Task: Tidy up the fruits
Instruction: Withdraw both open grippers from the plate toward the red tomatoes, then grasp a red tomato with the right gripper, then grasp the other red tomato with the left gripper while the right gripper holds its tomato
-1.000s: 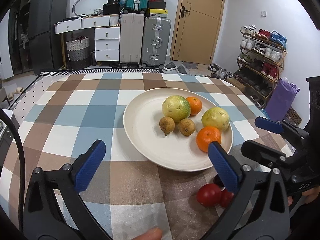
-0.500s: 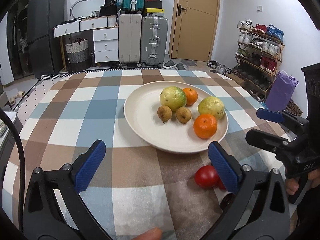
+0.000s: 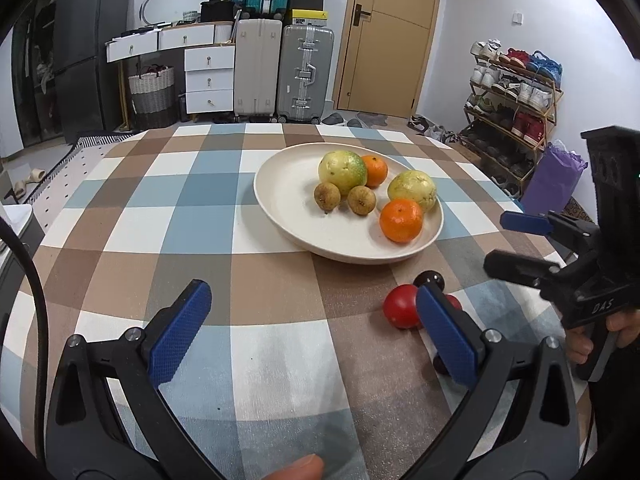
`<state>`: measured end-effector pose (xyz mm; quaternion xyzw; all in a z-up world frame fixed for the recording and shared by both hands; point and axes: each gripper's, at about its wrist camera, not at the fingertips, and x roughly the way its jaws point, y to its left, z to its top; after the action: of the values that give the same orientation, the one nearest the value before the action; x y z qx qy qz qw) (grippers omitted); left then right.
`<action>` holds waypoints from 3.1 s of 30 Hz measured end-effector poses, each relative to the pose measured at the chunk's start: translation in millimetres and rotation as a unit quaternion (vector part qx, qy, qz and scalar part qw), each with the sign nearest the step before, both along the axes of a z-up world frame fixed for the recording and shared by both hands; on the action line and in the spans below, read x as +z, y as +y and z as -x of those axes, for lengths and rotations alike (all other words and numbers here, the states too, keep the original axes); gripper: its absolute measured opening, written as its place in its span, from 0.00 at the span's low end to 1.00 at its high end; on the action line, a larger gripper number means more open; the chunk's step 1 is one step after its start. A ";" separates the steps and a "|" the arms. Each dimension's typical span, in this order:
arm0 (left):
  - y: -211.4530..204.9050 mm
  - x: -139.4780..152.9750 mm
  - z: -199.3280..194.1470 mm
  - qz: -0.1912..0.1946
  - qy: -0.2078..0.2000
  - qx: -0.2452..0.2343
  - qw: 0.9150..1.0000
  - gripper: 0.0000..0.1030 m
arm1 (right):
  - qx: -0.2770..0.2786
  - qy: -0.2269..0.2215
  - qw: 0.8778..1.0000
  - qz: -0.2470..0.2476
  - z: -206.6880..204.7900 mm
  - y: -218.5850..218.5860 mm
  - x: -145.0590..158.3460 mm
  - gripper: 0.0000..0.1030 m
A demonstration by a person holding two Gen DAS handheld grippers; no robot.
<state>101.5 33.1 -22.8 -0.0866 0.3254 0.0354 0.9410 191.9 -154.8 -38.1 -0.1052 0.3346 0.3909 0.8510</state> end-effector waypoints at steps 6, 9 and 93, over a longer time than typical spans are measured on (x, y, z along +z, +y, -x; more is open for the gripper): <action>-10.4 -2.2 -2.7 -0.021 0.014 -0.015 1.000 0.99 | 0.015 0.016 1.000 0.018 2.0 6.1 -10.4 1.00; -14.2 -3.4 -4.3 -0.025 0.018 -0.020 0.999 0.99 | 0.026 0.027 0.999 0.024 3.1 10.2 -15.1 1.00; -34.2 -19.4 -22.8 -0.021 0.074 -0.043 0.996 0.98 | 0.003 0.038 0.999 -0.022 4.8 11.4 -9.8 0.32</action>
<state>124.3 -1.1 -42.2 -0.0495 0.3966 0.0082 0.9166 187.2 -143.4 -47.9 -0.0726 0.3579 0.4042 0.8386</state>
